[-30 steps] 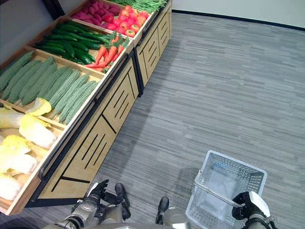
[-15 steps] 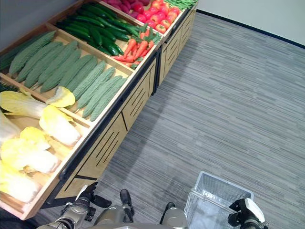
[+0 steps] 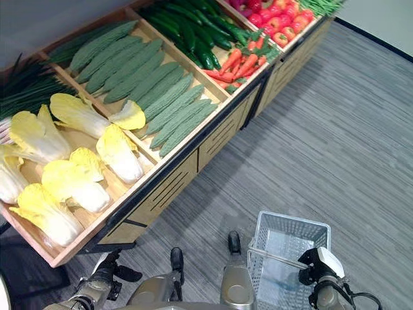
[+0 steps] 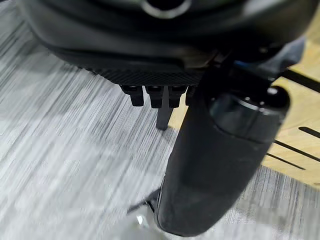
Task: Get the vegetables into the basket
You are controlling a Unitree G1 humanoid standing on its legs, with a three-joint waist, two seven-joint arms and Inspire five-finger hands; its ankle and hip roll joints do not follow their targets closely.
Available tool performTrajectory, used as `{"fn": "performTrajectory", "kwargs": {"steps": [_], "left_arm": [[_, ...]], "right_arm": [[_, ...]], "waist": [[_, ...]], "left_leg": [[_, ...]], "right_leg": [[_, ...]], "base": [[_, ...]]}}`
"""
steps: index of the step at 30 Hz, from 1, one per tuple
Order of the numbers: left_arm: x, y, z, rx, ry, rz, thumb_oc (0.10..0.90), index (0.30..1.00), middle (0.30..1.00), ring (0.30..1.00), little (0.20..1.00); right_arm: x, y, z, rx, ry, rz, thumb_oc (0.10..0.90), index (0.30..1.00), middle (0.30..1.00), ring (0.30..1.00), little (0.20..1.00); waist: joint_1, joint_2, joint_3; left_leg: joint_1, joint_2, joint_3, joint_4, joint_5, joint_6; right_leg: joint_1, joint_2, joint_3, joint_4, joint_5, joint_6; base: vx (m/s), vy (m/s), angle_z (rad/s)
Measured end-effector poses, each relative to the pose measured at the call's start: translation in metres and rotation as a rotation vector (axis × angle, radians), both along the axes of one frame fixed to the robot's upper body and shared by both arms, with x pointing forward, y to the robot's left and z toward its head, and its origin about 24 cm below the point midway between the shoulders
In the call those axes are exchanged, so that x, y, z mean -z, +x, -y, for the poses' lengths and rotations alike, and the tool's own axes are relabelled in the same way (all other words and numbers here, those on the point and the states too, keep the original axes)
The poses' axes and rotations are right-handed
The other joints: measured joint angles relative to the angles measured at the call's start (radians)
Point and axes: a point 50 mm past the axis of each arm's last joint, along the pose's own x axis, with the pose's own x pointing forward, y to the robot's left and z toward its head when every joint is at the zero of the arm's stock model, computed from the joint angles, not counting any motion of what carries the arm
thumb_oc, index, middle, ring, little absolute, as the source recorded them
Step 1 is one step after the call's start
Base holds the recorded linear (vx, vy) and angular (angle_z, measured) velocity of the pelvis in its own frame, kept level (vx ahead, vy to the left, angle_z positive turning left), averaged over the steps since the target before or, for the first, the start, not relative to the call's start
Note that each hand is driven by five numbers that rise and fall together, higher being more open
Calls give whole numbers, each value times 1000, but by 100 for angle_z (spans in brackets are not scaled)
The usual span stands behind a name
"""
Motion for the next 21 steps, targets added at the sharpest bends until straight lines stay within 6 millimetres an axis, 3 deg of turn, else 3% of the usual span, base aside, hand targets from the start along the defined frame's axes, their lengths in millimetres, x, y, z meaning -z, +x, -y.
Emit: {"fn": "performTrajectory", "kwargs": {"steps": [1, 2, 3, 4, 5, 6, 9, 10, 11, 12, 14, 17, 20, 21], "left_arm": [[2, -3, 2, 0, -9, -5, 900, 1000, 1000, 1000, 1000], [6, -14, 8, -6, -29, -21, 900, 1000, 1000, 1000, 1000], [6, -13, 9, -9, -36, -7, 900, 1000, 1000, 1000, 1000], [8, -19, 10, -52, -56, -7, 900, 1000, 1000, 1000, 1000], [9, -24, 10, -63, -60, -19, 900, 1000, 1000, 1000, 1000], [9, -24, 10, -68, -61, -19, 900, 1000, 1000, 1000, 1000], [7, -15, 10, -53, -59, 4, 900, 1000, 1000, 1000, 1000], [3, -3, 11, -42, -56, 27, 900, 1000, 1000, 1000, 1000], [3, -2, 11, -41, -55, 27, 900, 1000, 1000, 1000, 1000], [2, -2, 7, -46, -40, 15, 900, 1000, 1000, 1000, 1000], [3, -7, 1, -55, -24, -17, 900, 1000, 1000, 1000, 1000], [5, -11, 3, -49, -25, -32, 900, 1000, 1000, 1000, 1000], [9, -16, 10, -21, -35, -58, 900, 1000, 1000, 1000, 1000], [8, -16, 10, -21, -34, -57, 900, 1000, 1000, 1000, 1000]], "right_arm": [[1, -3, 1, 5, 3, -13, 400, 300, 300, 300, 300], [3, -6, 3, 14, 6, -40, 400, 300, 300, 300, 300], [3, -6, 3, 15, 9, -43, 400, 300, 300, 300, 300], [0, 1, 5, 12, 6, -22, 400, 300, 300, 300, 300], [-2, 5, 6, 12, 4, -10, 400, 300, 300, 300, 300], [-3, 6, 7, 15, 4, -2, 400, 300, 300, 300, 300], [-3, 4, 10, 32, 2, 1, 400, 300, 300, 300, 300], [-2, -1, 11, 56, 9, -11, 400, 300, 300, 300, 300], [-1, -3, 12, 64, 9, -16, 400, 300, 300, 300, 300], [1, -8, 12, 86, 10, -25, 400, 300, 300, 300, 300], [4, -14, 10, 96, 17, -38, 400, 300, 300, 300, 300], [4, -21, 14, 146, 25, -35, 400, 300, 300, 300, 300], [6, -27, 15, 176, 23, -57, 400, 300, 300, 300, 300], [7, -26, 14, 176, 28, -48, 400, 300, 300, 300, 300]], "waist": [[2, 4, 0], [8, 25, -11], [10, 32, -17], [13, 45, -15], [18, 53, -16], [23, 62, -20], [29, 71, -27], [24, 59, -25], [19, 52, -22], [8, 44, -19], [-1, 36, -28], [-10, 45, -36], [-8, 80, -56], [-6, 74, -55]], "left_leg": [[9, 15, 0, -3, -3, -4], [2, 74, -4, -11, -11, -15], [7, 88, 1, -7, -13, -27], [3, 131, 1, 5, -6, -33], [0, 146, -3, 23, 22, -27], [-13, 162, -12, 37, 39, -52], [-61, 171, -62, 59, 118, -129], [-88, 156, -51, 39, 204, -136], [-93, 157, 3, 39, 219, -137], [-102, 171, 171, 125, 131, -106], [-78, 188, 256, 193, 59, -126], [-27, 203, 285, 185, 26, -137], [40, 214, 284, 62, 20, -130], [39, 206, 279, 56, 0, -124]], "right_leg": [[7, 7, -23, 12, 21, -1], [12, 49, -74, 39, 12, -22], [16, 60, -85, 32, 3, -35], [25, 91, -123, 36, -6, -63], [29, 104, -138, 46, -11, -72], [34, 120, -161, 53, -18, -83], [49, 126, -242, 66, -46, -110], [58, 108, -305, 56, -63, -137], [65, 96, -342, 43, -58, -157], [106, 85, -401, 14, -36, -172], [130, 73, -442, -3, -46, -183], [138, 56, -492, -4, -49, -162], [99, 52, -526, 79, -68, -111], [80, 36, -525, 113, -77, -101]], "base": [[142, -387, 109], [90, -267, 80], [59, -351, 80], [26, -237, 46], [31, -342, 46], [-6, -272, 56], [-31, -216, 88], [-79, -185, 127], [-86, -136, 152], [-42, -62, 103], [-12, -2, 84], [25, 71, 64], [50, 180, 44], [70, 233, 23]]}}
